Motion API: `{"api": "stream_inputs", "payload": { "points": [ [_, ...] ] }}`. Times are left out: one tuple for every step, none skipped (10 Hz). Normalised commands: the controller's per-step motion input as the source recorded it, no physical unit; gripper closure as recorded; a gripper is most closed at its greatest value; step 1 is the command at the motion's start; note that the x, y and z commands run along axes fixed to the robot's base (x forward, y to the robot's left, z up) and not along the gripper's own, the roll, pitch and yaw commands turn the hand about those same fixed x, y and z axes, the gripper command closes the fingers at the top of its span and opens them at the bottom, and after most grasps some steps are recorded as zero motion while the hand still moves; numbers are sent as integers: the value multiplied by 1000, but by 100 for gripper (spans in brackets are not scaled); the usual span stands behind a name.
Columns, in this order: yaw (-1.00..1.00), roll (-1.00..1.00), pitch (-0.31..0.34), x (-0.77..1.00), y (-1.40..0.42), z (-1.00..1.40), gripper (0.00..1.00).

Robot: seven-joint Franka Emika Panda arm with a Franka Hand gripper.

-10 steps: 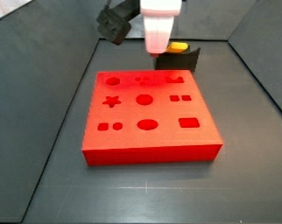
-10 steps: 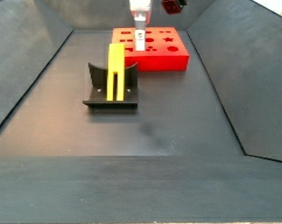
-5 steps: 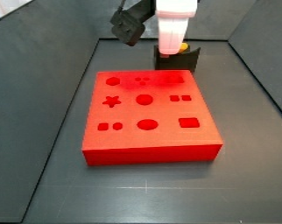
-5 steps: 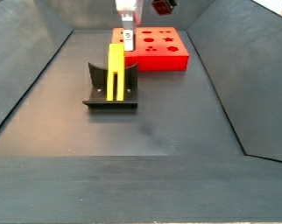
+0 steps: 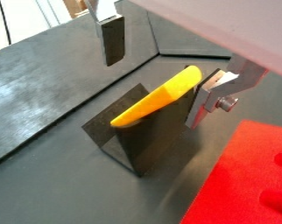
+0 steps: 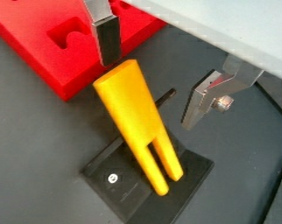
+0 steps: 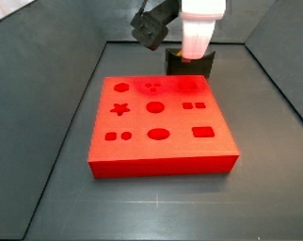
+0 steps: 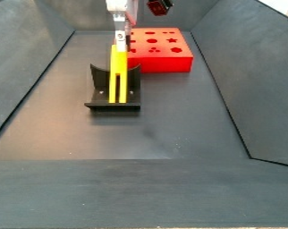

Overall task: Pick up the square-circle object. Move up. Rotate the square-circle object. Place the square-circle object on the fixture. Regrasp the square-circle object. Move to above the board. Insert the square-circle object.
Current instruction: Regrasp the square-circle object.

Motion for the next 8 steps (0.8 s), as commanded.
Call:
{"api": "stream_inputs", "payload": {
  "points": [
    [55,-33,239,458,-13,7,0],
    [58,-34,247,396,-14,0,0],
    [62,-35,248,361,-15,-2,0],
    [64,-36,247,336,-16,0,0],
    [65,-44,241,275,-16,3,0],
    [65,-46,243,230,-14,2,0],
    [63,-46,247,182,-13,0,0],
    [63,-45,249,160,-13,2,0]
  ]
}}
